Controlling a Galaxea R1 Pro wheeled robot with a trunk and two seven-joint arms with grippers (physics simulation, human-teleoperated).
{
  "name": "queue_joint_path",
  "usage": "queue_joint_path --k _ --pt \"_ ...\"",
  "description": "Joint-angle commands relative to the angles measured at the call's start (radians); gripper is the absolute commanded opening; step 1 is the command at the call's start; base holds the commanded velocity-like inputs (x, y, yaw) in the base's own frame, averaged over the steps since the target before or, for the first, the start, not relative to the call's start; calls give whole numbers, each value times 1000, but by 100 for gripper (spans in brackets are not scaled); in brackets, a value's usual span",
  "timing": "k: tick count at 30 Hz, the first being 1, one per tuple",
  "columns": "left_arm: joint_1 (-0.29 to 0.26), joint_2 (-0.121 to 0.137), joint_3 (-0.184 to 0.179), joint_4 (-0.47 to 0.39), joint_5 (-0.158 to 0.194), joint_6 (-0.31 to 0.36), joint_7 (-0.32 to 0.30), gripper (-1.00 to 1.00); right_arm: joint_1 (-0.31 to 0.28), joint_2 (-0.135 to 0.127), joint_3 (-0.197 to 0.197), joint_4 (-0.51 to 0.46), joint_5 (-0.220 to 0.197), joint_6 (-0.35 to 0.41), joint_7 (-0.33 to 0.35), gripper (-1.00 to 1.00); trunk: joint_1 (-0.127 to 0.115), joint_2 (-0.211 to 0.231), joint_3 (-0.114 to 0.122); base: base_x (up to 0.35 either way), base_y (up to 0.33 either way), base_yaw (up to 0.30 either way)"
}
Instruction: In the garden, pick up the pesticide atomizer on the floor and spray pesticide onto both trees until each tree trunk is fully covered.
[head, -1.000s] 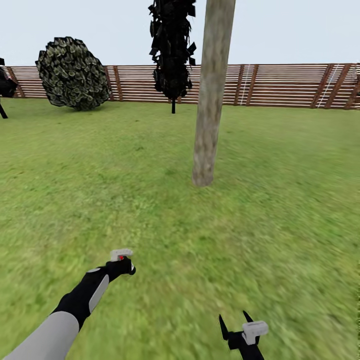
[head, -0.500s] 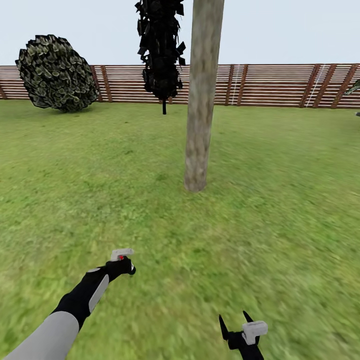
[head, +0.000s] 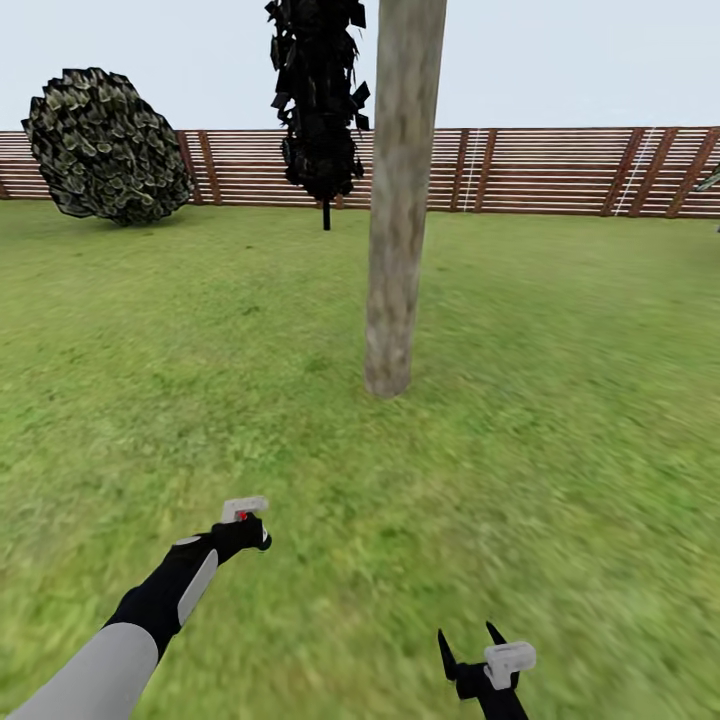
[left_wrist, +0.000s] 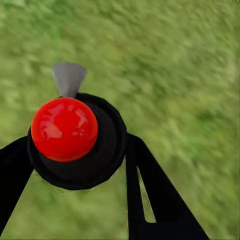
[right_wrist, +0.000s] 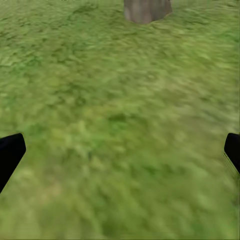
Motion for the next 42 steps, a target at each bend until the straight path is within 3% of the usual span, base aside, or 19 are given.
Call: queue_joint_path --k 1,15,23,31,42 --pt "-1 1 -4 -1 11 6 2 -100 -1 1 -8 1 0 -2 9 100 0 0 -1 327 -106 0" --pt "-1 -2 -4 8 10 6 -6 -100 -1 0 -8 4 2 -2 9 100 0 0 -1 318 -115 0" --pt "1 9 0 15 0 5 -5 -100 -1 0 -7 28 1 -3 10 100 0 0 0 283 -162 -23" --pt "50 11 2 32 5 5 -7 -100 -1 1 -7 30 1 -3 10 100 0 0 5 280 -166 -188" --pt "61 14 2 26 -2 10 -7 -100 -1 1 -4 29 4 -2 11 100 0 0 6 256 -153 -22"
